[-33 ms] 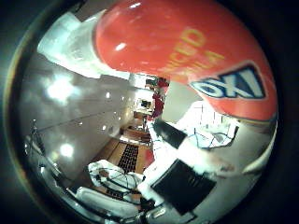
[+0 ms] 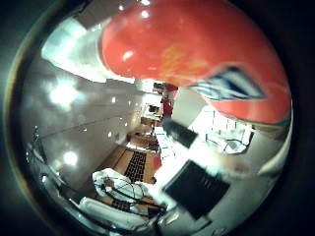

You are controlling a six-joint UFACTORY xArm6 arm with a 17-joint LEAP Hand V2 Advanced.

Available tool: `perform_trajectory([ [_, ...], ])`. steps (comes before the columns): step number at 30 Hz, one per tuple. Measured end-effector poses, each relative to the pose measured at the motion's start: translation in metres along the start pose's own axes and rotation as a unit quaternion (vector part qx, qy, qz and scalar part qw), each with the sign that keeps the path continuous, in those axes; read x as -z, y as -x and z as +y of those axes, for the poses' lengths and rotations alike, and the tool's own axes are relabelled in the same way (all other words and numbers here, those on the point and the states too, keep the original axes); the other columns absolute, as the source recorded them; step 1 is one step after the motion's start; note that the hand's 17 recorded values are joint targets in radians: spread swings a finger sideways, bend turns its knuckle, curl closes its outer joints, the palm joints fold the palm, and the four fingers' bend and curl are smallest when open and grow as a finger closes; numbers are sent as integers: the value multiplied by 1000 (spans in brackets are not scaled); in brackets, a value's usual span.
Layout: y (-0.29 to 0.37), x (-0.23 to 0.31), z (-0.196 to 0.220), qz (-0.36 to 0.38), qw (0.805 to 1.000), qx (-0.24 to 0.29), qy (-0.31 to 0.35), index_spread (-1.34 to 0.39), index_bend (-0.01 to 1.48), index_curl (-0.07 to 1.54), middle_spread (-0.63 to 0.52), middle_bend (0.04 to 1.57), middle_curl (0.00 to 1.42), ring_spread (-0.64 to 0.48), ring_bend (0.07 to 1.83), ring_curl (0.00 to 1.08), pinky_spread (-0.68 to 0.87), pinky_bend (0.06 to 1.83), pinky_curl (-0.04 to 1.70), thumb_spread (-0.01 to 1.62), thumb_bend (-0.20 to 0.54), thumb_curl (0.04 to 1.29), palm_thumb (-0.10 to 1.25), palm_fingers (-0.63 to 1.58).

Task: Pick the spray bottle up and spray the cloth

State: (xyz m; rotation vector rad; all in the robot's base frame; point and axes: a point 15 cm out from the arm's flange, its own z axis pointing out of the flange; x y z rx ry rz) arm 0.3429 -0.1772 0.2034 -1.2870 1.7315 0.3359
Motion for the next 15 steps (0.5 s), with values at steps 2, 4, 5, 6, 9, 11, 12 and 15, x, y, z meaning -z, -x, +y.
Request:
perform_trajectory([
  [2,7,-9,1,-9,1000,-2,-4,-298,196,304,-183,651,488,-203,901,379,-133,632,296,993,-2,390,804,1039],
  [4,14,-17,-1,-22,1000,-6,-11,-364,298,396,-222,760,566,-251,982,451,-313,783,383,948,-9,433,879,1174],
  [5,17,-22,-1,-30,999,-9,-16,-381,362,433,-226,811,592,-256,1008,467,-339,836,408,929,-7,448,906,1226],
  [6,21,-25,-3,-37,999,-13,-24,-387,409,467,-225,851,614,-256,1037,483,-357,884,435,913,-11,462,925,1227],
  [9,29,-33,-9,-60,997,-28,-50,-379,677,626,-189,1046,692,-233,1155,543,-339,1040,534,892,-8,515,1007,1272],
  [11,34,-35,-13,-73,995,-34,-65,-355,799,701,-166,1142,721,-221,1224,576,-315,1113,589,917,-9,534,1035,1254],
  [12,36,-35,-16,-78,994,-36,-71,-344,840,727,-158,1175,729,-215,1248,587,-300,1142,612,927,-9,542,1044,1241],
  [15,41,-33,-21,-82,993,-36,-81,-295,1001,804,-137,1270,748,-205,1327,630,-258,1222,708,978,-10,563,1066,1190],
])
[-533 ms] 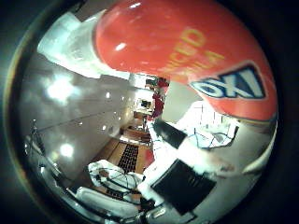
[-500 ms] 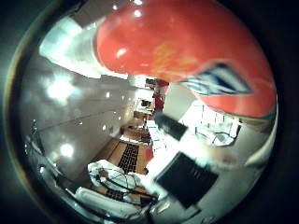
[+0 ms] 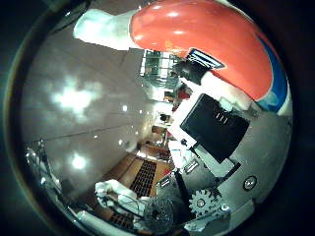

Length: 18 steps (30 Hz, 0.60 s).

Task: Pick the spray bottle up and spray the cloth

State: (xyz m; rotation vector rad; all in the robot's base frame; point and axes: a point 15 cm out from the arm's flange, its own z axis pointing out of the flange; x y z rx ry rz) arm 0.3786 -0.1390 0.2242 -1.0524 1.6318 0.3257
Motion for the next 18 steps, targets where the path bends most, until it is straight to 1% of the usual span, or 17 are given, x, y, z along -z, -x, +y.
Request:
perform_trajectory([
  [4,15,6,-7,5,1000,20,-7,-243,1104,834,-122,1337,749,-208,1381,672,-213,1268,831,1009,-10,591,1075,1134],
  [8,39,12,-12,6,999,33,-3,-216,1151,831,-110,1376,739,-210,1391,699,-184,1259,944,1017,-11,619,1088,1111],
  [10,54,15,-10,9,999,41,12,-209,1165,827,-107,1383,733,-211,1397,710,-177,1249,988,1011,-11,630,1090,1109],
  [13,68,23,-9,34,997,59,44,-199,1184,816,-104,1395,723,-213,1402,727,-170,1209,1072,1005,-11,651,1094,1104],
  [18,109,43,-11,73,987,86,114,-192,1198,799,-102,1408,709,-215,1402,744,-169,1163,1179,986,-12,675,1094,1106],
])
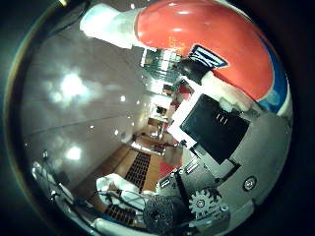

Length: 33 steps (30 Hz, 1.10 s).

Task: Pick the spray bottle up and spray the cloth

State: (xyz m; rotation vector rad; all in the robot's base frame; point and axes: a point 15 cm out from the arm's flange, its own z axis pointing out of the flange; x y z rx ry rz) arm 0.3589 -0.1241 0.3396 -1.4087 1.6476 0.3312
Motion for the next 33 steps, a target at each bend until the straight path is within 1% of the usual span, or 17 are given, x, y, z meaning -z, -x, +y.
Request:
perform_trajectory([
  [4,31,18,2,35,997,8,70,-190,1205,787,-101,1419,699,-217,1394,757,-161,1120,1267,955,-15,702,1075,1108],
  [7,50,29,7,76,989,16,125,-190,1210,783,-101,1420,695,-218,1390,764,-158,1099,1307,944,-15,718,1063,1108],
  [11,70,40,19,131,972,37,189,-189,1209,778,-101,1419,690,-217,1385,771,-155,1072,1357,926,-17,739,1044,1114],
  [14,80,48,27,178,955,57,230,-189,1208,775,-100,1420,685,-217,1379,775,-154,1057,1382,925,-14,749,1038,1118],
  [20,93,55,43,273,907,97,306,-192,1206,770,-100,1421,679,-219,1371,783,-158,1036,1419,929,-14,766,1029,1123],
  [25,98,62,51,353,858,128,351,-195,1204,768,-99,1423,674,-220,1364,788,-167,1024,1438,931,-14,777,1026,1127],
  [26,98,65,51,369,848,132,357,-196,1203,768,-99,1423,673,-220,1363,789,-169,1022,1441,932,-14,779,1026,1128],
  [30,98,74,48,443,794,158,384,-197,1203,767,-99,1424,671,-221,1360,793,-175,1017,1449,933,-14,784,1025,1129],
  [33,102,76,47,482,760,172,401,-198,1201,767,-99,1423,669,-221,1356,795,-178,1019,1454,939,-13,787,1023,1132],
])
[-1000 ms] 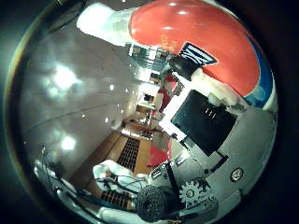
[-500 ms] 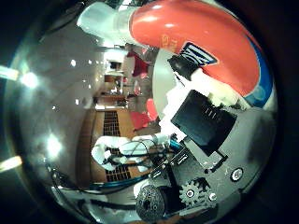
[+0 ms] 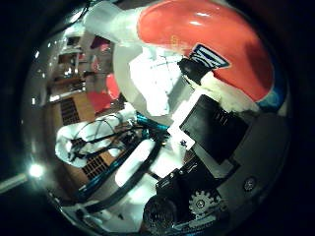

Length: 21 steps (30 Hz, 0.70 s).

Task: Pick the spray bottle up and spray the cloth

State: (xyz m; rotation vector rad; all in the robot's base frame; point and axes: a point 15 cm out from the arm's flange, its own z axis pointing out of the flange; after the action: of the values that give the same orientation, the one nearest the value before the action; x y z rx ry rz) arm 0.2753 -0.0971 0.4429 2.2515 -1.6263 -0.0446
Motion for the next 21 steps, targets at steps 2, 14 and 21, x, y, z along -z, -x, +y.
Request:
perform_trajectory([
  [2,3,1,2,14,1000,1,14,-199,1200,767,-99,1423,668,-221,1354,797,-180,1018,1451,947,-14,788,1022,1133],
  [14,39,-3,-25,54,998,15,32,-199,1198,767,-99,1423,665,-223,1349,803,-186,1019,1438,958,-14,782,1015,1134],
  [21,57,-27,-37,65,996,31,51,-199,1198,768,-99,1424,664,-223,1347,806,-189,1021,1435,960,-14,785,1014,1134],
])
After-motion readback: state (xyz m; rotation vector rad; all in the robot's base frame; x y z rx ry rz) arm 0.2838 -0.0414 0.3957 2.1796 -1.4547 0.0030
